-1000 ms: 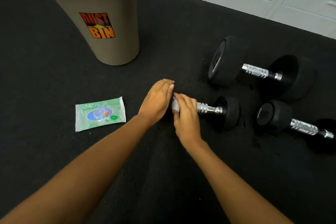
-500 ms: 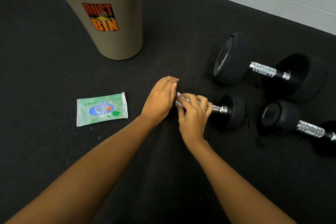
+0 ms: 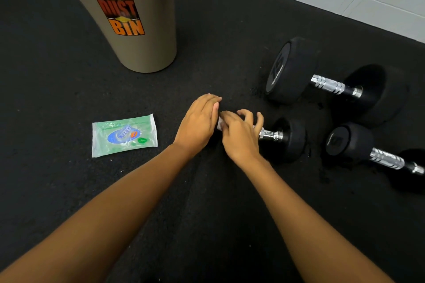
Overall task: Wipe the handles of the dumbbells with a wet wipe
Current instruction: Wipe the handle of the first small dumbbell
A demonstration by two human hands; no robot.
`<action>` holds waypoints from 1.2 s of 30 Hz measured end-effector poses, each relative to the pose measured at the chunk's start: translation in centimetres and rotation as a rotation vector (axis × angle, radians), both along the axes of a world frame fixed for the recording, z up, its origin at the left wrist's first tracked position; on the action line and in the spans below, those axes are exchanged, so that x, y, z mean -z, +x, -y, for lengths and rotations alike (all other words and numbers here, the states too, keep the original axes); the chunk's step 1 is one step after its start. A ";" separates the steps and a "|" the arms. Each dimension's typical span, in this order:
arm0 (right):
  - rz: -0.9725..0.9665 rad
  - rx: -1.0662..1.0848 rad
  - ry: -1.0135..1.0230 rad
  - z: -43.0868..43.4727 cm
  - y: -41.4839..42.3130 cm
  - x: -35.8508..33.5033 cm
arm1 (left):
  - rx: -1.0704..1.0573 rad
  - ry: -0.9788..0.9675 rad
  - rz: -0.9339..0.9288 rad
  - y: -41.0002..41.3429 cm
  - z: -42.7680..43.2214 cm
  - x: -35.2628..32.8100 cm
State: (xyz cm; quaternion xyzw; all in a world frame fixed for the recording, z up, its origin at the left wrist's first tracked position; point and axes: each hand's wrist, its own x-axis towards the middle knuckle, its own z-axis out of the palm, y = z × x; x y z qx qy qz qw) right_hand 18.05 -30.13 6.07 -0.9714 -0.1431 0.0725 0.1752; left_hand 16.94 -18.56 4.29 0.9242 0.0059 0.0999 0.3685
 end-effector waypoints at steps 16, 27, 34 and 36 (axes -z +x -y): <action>0.219 0.069 0.102 0.3 -2.1 1.5 | -0.006 -0.014 -0.019 0.2 0.0 0.4; -0.125 0.126 0.079 -0.3 1.5 0.7 | -0.016 0.008 -0.013 0.1 0.1 -0.1; 0.184 0.077 0.202 1.0 -1.4 2.1 | -0.018 0.013 -0.022 0.2 0.1 0.1; 0.067 0.091 0.161 1.0 0.2 1.6 | -0.010 0.033 -0.017 0.2 0.1 -0.1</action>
